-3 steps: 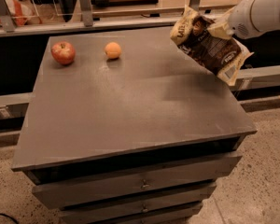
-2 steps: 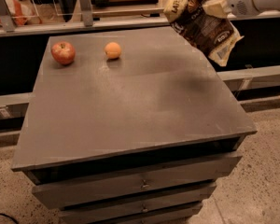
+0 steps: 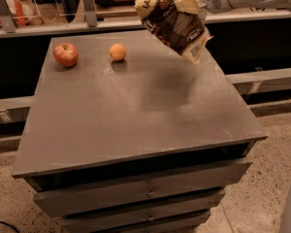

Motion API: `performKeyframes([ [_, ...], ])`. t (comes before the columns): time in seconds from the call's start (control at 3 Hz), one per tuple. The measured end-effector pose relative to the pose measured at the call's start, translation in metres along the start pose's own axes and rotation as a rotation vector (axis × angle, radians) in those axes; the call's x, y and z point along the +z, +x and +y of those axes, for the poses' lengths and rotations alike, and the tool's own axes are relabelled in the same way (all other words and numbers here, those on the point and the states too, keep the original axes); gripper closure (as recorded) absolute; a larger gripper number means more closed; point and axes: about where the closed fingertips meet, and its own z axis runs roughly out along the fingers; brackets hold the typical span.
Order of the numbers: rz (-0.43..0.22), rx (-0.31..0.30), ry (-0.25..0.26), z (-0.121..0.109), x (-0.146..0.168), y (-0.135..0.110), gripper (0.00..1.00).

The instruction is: Move brown chip bag near orange

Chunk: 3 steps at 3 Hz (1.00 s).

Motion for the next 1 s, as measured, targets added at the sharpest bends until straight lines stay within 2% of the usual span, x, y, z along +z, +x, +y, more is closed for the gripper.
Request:
performKeyframes([
  [0.33, -0.030, 0.084, -0.087, 0.024, 0.047, -0.004, 1.00],
  [0.67, -0.038, 0.157, -0.115, 0.036, 0.077, -0.003, 1.00],
  [1.0, -0.036, 0.193, -0.130, 0.043, 0.094, -0.002, 1.00],
])
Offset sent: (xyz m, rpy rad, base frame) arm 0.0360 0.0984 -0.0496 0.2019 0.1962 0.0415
